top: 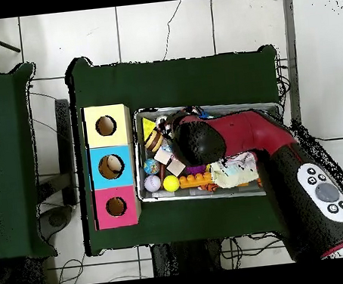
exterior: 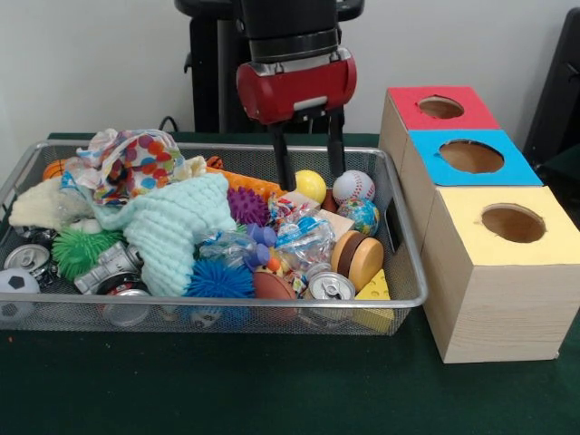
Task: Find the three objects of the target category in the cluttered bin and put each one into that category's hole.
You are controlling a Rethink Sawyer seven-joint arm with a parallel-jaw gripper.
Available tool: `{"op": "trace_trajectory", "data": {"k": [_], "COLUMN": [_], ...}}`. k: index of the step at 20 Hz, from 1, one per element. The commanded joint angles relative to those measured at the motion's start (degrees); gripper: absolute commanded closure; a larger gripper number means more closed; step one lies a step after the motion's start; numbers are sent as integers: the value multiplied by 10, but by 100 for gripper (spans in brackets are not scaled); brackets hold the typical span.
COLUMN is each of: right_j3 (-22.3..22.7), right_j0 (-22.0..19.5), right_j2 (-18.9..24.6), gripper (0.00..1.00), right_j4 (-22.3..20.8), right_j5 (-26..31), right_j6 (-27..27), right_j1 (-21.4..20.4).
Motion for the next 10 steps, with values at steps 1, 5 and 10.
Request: {"op": "trace_trajectory", "data": {"k": [1,5,10], "right_j3": [-57,-66,-84], "right_j0": [-38,-63,-67], "right_j2": [-38,-18,-11], "gripper": [0,0,0], "right_j4": [-12,-19,-34], "right_j5": [55,75,65], "right_j6": [-18,-72,-79], "right_j1": [25,33,65]}}
